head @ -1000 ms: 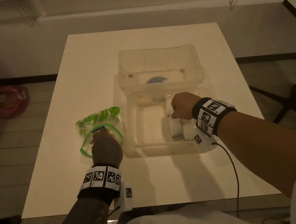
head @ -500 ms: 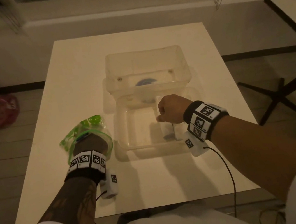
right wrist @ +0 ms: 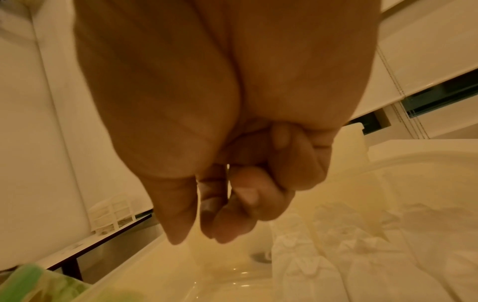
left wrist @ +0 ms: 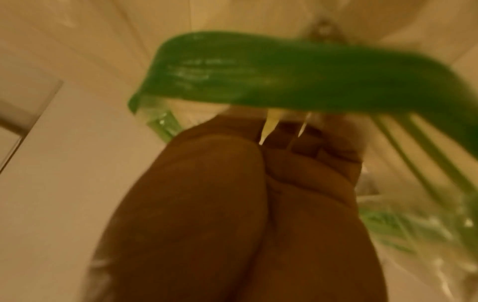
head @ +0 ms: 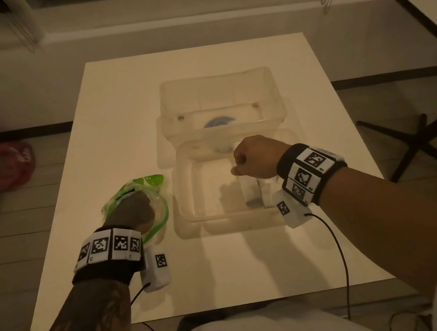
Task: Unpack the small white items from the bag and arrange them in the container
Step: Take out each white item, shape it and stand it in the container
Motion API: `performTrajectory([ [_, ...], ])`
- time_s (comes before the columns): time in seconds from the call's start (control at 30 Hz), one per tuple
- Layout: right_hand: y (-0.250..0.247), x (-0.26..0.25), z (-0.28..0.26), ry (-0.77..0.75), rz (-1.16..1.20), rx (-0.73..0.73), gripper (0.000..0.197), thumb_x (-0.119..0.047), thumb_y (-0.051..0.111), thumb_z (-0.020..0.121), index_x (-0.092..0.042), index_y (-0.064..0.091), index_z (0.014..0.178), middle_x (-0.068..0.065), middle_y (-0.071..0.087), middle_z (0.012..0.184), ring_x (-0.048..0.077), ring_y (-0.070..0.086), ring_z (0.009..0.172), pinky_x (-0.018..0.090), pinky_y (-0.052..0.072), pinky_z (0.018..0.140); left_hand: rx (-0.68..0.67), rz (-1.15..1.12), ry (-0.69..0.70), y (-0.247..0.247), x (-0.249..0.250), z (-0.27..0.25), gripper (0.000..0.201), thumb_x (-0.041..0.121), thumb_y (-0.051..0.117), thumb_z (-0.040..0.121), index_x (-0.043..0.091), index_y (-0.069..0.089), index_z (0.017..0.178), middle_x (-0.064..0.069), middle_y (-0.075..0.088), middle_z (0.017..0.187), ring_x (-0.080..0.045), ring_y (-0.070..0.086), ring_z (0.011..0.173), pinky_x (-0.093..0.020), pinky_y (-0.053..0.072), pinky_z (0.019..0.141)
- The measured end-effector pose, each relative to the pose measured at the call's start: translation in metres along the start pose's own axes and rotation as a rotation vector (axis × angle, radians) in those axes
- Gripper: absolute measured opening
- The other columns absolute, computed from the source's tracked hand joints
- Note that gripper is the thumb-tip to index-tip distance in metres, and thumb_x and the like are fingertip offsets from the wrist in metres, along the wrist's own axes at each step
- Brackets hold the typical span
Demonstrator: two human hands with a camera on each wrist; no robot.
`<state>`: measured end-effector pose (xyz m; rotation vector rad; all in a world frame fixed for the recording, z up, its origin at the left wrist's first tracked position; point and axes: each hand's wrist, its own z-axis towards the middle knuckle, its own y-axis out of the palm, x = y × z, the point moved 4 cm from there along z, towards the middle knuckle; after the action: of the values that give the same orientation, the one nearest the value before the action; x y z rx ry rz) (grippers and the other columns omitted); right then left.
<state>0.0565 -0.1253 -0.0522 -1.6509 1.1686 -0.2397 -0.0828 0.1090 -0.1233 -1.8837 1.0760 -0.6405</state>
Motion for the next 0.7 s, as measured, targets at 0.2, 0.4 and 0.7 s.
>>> performTrajectory([
  [0.2, 0.0, -0.006, 0.0, -0.04, 0.046, 0.011, 0.03, -0.035, 0.064, 0.09, -0.021, 0.056, 0.065, -0.004, 0.058, 0.072, 0.011, 0.052, 0.066, 0.021, 0.034, 0.057, 0.479, -0.157, -0.002, -0.035, -0.006, -0.032, 0.016, 0.018, 0.059, 0.092, 0.012, 0.074, 0.096, -0.013, 0.071, 0.093, -0.032, 0.065, 0.082, -0.037, 0.049, 0.072],
  [0.4, -0.004, -0.007, -0.003, -0.06, 0.067, 0.037, 0.03, -0.035, 0.064, 0.09, -0.022, 0.056, 0.065, -0.004, 0.058, 0.071, 0.01, 0.052, 0.064, 0.021, 0.034, 0.057, 0.591, -0.267, 0.038, -0.042, -0.003, -0.049, 0.018, 0.017, 0.055, 0.094, 0.008, 0.069, 0.099, -0.015, 0.07, 0.088, -0.032, 0.061, 0.074, -0.032, 0.042, 0.064],
  [0.7, -0.021, -0.037, -0.017, -0.252, 0.139, 0.092, 0.01, -0.034, 0.064, 0.09, -0.025, 0.063, 0.088, -0.009, 0.062, 0.088, 0.002, 0.053, 0.073, 0.017, 0.036, 0.062, 0.624, -0.488, 0.372, -0.083, 0.024, -0.078, 0.04, 0.007, 0.057, 0.094, 0.009, 0.052, 0.133, -0.007, 0.067, 0.091, -0.019, 0.061, 0.079, -0.027, 0.046, 0.075],
])
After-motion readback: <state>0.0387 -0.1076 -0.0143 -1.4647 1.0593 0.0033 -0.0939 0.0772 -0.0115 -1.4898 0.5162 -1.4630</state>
